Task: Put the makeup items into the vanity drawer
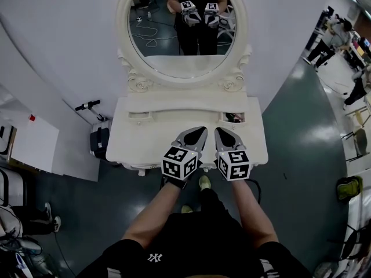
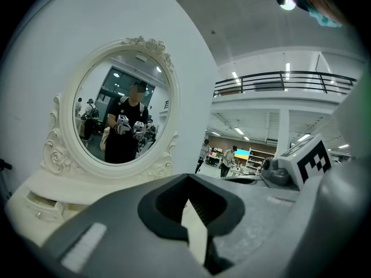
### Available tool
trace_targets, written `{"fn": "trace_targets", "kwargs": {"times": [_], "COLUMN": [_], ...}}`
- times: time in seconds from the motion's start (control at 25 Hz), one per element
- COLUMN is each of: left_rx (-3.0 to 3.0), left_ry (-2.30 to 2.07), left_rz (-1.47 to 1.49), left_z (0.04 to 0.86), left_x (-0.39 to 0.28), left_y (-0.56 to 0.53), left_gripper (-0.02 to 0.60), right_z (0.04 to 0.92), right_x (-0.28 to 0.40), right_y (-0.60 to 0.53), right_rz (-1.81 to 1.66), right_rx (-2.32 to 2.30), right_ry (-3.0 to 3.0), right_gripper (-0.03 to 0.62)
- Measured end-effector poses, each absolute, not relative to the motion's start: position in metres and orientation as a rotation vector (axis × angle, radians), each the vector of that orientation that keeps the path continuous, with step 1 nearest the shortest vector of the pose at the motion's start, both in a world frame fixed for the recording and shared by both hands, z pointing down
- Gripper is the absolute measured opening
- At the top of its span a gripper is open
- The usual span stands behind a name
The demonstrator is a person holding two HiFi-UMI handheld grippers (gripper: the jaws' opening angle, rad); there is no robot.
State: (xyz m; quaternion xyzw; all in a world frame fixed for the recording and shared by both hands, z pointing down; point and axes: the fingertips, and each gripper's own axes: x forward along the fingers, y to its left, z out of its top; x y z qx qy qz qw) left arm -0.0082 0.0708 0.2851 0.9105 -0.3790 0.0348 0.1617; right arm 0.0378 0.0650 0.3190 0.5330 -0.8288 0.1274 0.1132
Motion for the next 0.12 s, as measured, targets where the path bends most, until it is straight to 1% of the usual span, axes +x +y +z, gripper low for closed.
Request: {"fn": "trace_targets", "kwargs": {"times": [0.12], "left_rx": [2.599], "left_ry": [-1.082], "left_rz": [0.087], "left_z": [0.2794], "left_x": [-0.0097], "left_y": [0.0731], "left_gripper": [0.002], "right_z": [0.3133], "right_x": [0.0362], "right_y": [0.0675], "right_rz": [0.362], "right_rx": [1.559], "right_ry": [-2.427], "right_gripper": [0.025]}}
